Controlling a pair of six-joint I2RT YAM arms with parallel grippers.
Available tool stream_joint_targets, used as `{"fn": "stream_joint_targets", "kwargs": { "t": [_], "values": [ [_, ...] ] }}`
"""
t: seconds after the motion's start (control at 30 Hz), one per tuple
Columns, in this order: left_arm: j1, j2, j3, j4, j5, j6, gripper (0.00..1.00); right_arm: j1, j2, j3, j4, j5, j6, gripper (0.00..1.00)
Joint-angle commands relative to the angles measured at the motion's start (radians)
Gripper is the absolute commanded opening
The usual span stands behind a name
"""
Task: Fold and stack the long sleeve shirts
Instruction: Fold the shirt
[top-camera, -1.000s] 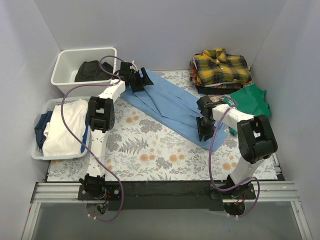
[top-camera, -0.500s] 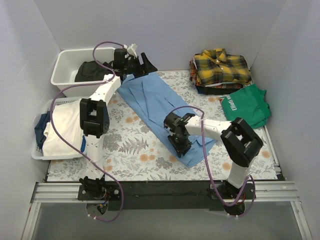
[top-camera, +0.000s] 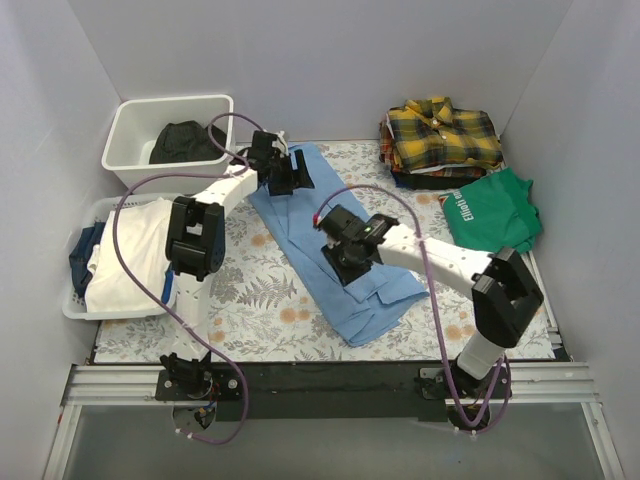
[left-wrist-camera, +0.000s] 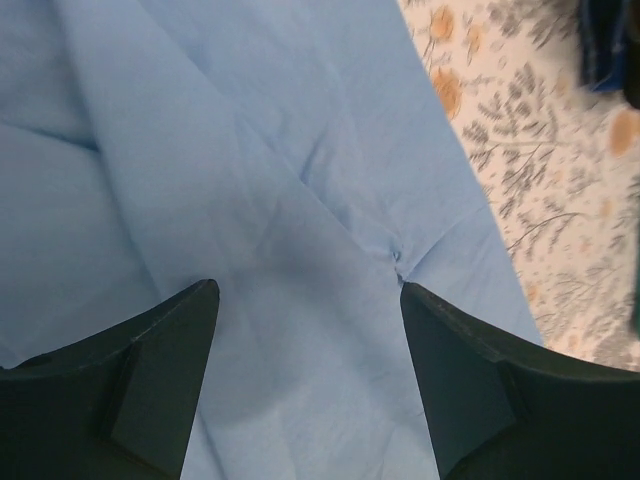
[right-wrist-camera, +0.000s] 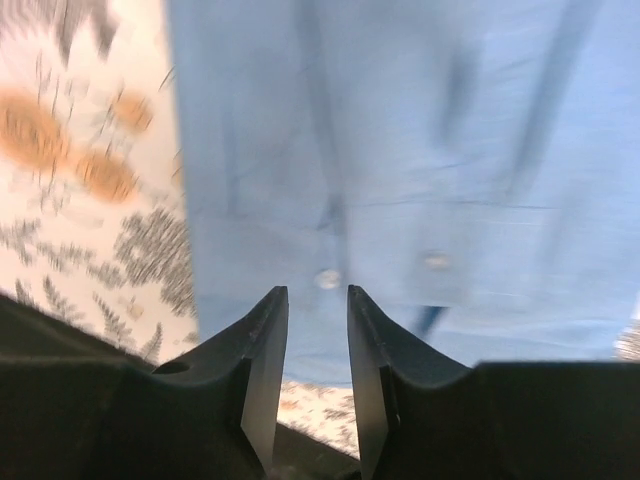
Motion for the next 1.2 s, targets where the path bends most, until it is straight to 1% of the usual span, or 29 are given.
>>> {"fn": "stream_joint_targets", "kwargs": {
  "t": [0.0, 0.07, 0.1, 0.2, 0.23, 0.27, 0.37, 0.4, 0.5, 0.6, 0.7, 0.77, 0.83, 0.87, 0.93, 0.97, 1.0, 1.03, 1.07, 1.1, 1.13, 1.17],
  "values": [
    [-0.111, -0.023, -0.023, -0.060, -0.223, 0.037, 0.73, -0.199, -0.067, 0.039, 0.030, 0.094, -0.029, 0.39],
    [-0.124, 0.002, -0.001, -0.090, -0.269, 0.034, 0.73, -0.270, -0.044, 0.040, 0.038, 0.069, -0.038, 0.39],
    [-0.133, 0.038, 0.012, -0.104, -0.301, 0.034, 0.73, -0.333, -0.032, 0.045, 0.043, 0.055, -0.043, 0.39],
    [-0.136, 0.092, 0.086, -0.153, -0.341, 0.039, 0.73, -0.418, 0.026, 0.059, 0.049, 0.020, -0.055, 0.38],
    [-0.134, 0.127, 0.109, -0.166, -0.378, 0.050, 0.73, -0.430, 0.040, 0.059, 0.050, 0.017, -0.061, 0.39],
    [-0.136, 0.145, 0.162, -0.169, -0.381, 0.074, 0.73, -0.447, 0.074, 0.062, 0.053, 0.000, -0.064, 0.38],
    [-0.134, 0.215, 0.248, -0.167, -0.355, 0.117, 0.75, -0.459, 0.137, 0.057, 0.079, -0.029, -0.063, 0.38],
    [-0.136, 0.235, 0.309, -0.172, -0.323, 0.119, 0.75, -0.465, 0.151, 0.059, 0.084, -0.044, -0.055, 0.38],
    [-0.136, 0.293, 0.389, -0.161, -0.269, 0.129, 0.76, -0.473, 0.190, 0.062, 0.083, -0.074, -0.018, 0.37],
    [-0.134, 0.316, 0.420, -0.124, -0.249, 0.131, 0.78, -0.473, 0.192, 0.027, 0.083, -0.088, 0.006, 0.36],
    [-0.134, 0.318, 0.433, -0.083, -0.209, 0.131, 0.80, -0.473, 0.178, -0.041, 0.082, -0.178, 0.026, 0.36],
    [-0.134, 0.313, 0.460, -0.084, -0.185, 0.131, 0.81, -0.470, 0.160, -0.100, 0.092, -0.250, 0.031, 0.35],
    [-0.134, 0.275, 0.462, -0.110, -0.197, 0.120, 0.81, -0.467, 0.143, -0.124, 0.086, -0.275, 0.025, 0.36],
    [-0.134, 0.252, 0.451, -0.133, -0.217, 0.110, 0.81, -0.465, 0.137, -0.133, 0.075, -0.290, 0.015, 0.36],
    [-0.134, 0.150, 0.392, -0.182, -0.248, 0.077, 0.80, -0.467, 0.112, -0.151, 0.063, -0.295, 0.006, 0.36],
    [-0.134, 0.102, 0.265, -0.189, -0.255, 0.068, 0.79, -0.467, 0.103, -0.159, 0.056, -0.305, 0.002, 0.36],
    [-0.134, 0.055, 0.196, -0.184, -0.264, 0.063, 0.78, -0.465, 0.094, -0.176, 0.053, -0.316, -0.001, 0.36],
    [-0.134, -0.063, 0.101, -0.172, -0.278, 0.059, 0.77, -0.465, 0.074, -0.190, 0.052, -0.327, 0.002, 0.36],
    [-0.134, -0.119, -0.044, -0.163, -0.293, 0.045, 0.77, -0.464, 0.063, -0.202, 0.055, -0.351, 0.005, 0.36],
    [-0.134, -0.184, -0.123, -0.135, -0.309, 0.045, 0.77, -0.456, 0.056, -0.223, 0.058, -0.360, 0.011, 0.36],
    [-0.134, -0.288, -0.185, -0.126, -0.339, 0.044, 0.77, -0.449, 0.040, -0.233, 0.061, -0.368, 0.015, 0.36],
    [-0.134, -0.347, -0.287, -0.120, -0.378, 0.030, 0.78, -0.423, 0.036, -0.239, 0.064, -0.371, 0.024, 0.36]
  ]
}}
